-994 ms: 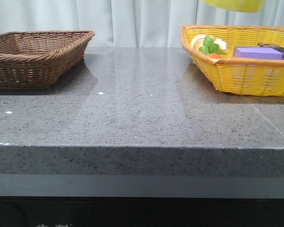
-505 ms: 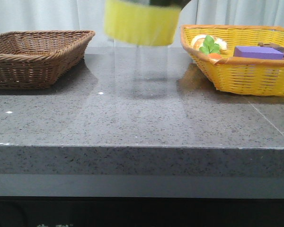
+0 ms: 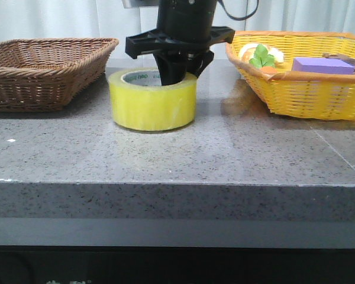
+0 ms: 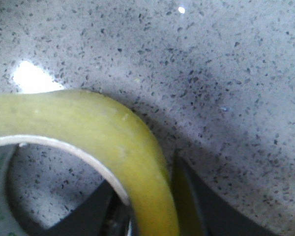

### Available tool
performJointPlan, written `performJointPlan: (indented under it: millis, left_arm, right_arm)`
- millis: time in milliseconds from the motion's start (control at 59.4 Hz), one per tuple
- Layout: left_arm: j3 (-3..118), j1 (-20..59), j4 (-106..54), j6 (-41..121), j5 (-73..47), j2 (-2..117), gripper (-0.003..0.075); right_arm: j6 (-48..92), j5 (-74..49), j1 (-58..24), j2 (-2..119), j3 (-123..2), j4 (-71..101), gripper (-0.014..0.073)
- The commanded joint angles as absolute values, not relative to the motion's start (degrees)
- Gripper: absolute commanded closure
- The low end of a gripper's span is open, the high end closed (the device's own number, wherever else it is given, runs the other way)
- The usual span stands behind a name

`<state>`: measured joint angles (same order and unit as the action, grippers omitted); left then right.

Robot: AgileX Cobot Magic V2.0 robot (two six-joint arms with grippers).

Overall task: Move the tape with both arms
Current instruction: 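Open the right gripper and raise it away from the tape roll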

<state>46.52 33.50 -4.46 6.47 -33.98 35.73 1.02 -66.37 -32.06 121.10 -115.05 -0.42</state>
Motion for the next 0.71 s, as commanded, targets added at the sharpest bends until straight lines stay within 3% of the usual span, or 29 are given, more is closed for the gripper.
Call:
performJointPlan:
  millis: [0,152,421,691]
  left_arm:
    - [48.45,33.8,-4.95,6.5,-29.65,36.21,0.023]
    - [48.45,33.8,-4.95,6.5,-29.65,36.21,0.023]
    - [48.45,33.8,-4.95,6.5,-29.65,36.21,0.023]
    - [48.45,33.8,-4.95,6.5,-29.65,36.21,0.023]
  right_arm:
    - [1.37,-63.97,-32.02,117.18,-117.18,-0.8,0.0279]
    - [1.37,-63.92,-32.02,115.68,-118.25,-0.74,0.0165]
    - [1.37,-62.72,-31.97,105.67,-117.39,0.52,0.0166]
    - [1.14,-52.51,-31.92,90.45,-100.86,3.91,0.0166]
